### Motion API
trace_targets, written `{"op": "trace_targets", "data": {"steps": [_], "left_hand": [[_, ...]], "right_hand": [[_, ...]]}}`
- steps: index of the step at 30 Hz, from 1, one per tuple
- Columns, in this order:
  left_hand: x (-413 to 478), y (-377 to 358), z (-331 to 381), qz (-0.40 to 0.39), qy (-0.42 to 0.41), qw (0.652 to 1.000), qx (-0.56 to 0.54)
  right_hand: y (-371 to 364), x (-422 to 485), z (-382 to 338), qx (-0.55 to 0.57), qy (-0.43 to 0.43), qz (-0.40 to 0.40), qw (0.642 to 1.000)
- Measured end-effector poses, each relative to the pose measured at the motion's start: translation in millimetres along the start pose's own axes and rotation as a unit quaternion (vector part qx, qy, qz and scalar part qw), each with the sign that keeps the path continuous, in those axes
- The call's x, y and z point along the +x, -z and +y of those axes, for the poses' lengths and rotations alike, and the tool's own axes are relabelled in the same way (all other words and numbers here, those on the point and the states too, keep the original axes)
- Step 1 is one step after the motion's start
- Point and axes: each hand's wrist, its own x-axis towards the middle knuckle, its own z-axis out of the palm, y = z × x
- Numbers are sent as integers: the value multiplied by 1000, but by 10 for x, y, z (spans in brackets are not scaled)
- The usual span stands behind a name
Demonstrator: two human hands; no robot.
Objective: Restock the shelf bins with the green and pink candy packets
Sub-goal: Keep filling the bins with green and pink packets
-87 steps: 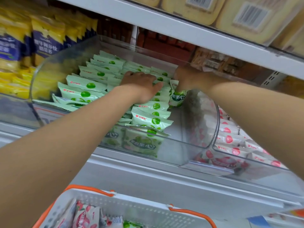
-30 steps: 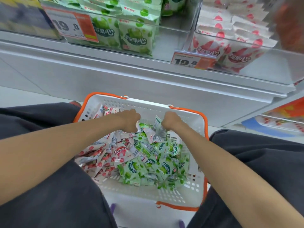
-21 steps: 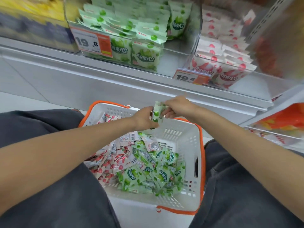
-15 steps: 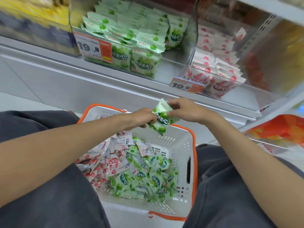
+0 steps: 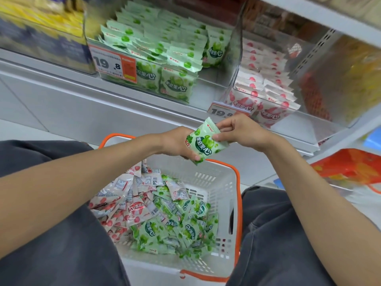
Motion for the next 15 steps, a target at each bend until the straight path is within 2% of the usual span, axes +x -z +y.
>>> {"op": "trace_targets", "data": {"steps": [2,5,11,15], "left_hand": [[0,11,-8,13,5,999,-33],[-33,-14,-61,20,2,999,-49],[-11,-27,-81,32,-27,998,57],[-1,-5,-61,40,-30,991,125]], "right_hand": [[28,-1,-10,14,-6,-1,1000],[16,-21,-23,-18,-21,-52,998],[1,-55,-42,-38,-47,-60,996],[-56,-35,-87,-80,-18,-54,995]]}}
